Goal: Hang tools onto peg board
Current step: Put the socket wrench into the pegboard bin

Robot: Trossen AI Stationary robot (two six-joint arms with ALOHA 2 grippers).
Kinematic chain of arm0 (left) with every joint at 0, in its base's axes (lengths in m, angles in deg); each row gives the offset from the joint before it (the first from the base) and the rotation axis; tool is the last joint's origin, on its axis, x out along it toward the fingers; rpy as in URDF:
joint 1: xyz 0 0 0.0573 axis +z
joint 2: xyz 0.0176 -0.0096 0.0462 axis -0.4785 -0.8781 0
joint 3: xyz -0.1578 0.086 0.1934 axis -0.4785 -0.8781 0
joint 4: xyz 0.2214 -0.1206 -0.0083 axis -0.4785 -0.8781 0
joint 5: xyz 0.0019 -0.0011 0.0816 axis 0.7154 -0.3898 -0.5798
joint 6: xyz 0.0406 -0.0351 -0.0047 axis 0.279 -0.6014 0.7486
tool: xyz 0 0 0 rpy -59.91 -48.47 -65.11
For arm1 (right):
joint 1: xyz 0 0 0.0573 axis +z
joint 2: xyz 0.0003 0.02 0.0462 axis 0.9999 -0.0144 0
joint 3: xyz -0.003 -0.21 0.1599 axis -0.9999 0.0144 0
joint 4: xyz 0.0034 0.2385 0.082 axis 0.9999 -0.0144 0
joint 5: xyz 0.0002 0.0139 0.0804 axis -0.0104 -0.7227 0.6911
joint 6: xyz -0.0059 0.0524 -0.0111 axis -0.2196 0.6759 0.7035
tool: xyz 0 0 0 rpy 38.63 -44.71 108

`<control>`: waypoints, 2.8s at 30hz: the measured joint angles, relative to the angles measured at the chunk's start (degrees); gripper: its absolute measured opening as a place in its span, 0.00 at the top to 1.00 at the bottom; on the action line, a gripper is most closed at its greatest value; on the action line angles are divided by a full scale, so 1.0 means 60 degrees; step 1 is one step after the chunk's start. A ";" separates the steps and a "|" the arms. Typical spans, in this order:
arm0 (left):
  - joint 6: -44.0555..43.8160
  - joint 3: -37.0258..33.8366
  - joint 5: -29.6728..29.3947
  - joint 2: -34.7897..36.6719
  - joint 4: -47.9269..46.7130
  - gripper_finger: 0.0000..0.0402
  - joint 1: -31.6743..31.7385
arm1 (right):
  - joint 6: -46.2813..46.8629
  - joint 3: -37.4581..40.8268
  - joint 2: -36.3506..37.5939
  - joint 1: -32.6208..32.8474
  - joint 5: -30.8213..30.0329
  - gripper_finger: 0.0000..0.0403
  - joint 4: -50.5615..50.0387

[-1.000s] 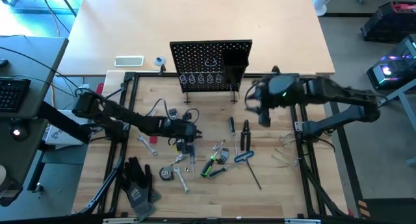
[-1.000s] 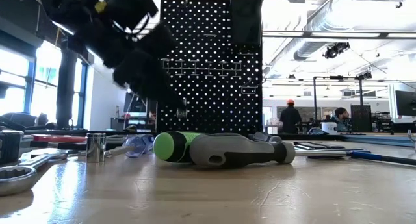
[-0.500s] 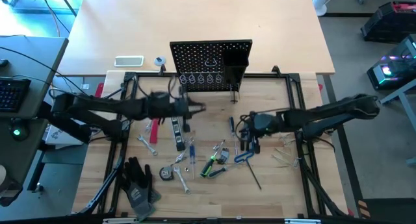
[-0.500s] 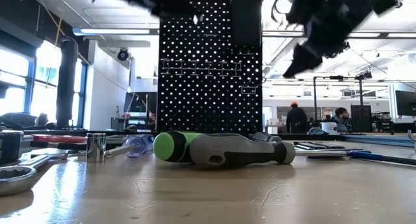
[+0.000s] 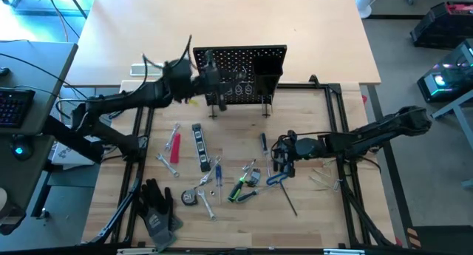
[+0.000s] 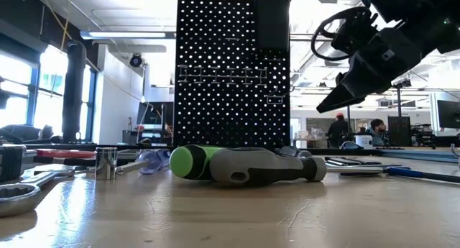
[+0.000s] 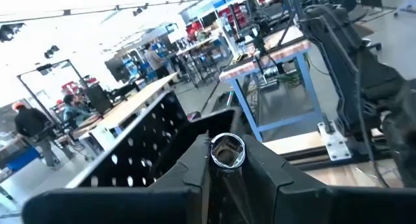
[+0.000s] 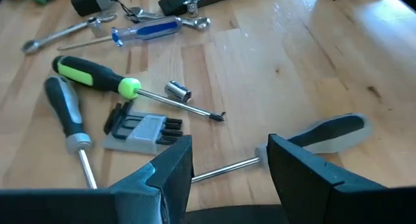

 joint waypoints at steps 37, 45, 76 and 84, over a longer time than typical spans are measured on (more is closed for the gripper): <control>-0.0153 0.5477 0.0592 -0.3473 -0.4379 0.73 0.1088 | -0.0568 0.0000 -0.0004 0.0055 -0.0450 0.53 0.0499; 0.0066 0.5474 0.0470 -0.3359 -0.4574 0.73 0.0946 | -0.0535 0.0000 -0.0004 0.0053 -0.0450 0.53 0.0496; -0.4282 0.0317 -0.2195 -0.1856 -0.9329 0.72 -0.4232 | -0.0568 -0.0004 -0.0007 0.0296 -0.0436 0.53 0.0419; -0.5475 -0.1584 -0.1060 -0.1856 -0.8523 0.72 -0.4333 | -0.0497 -0.0005 -0.0007 0.0566 -0.0680 0.53 0.0416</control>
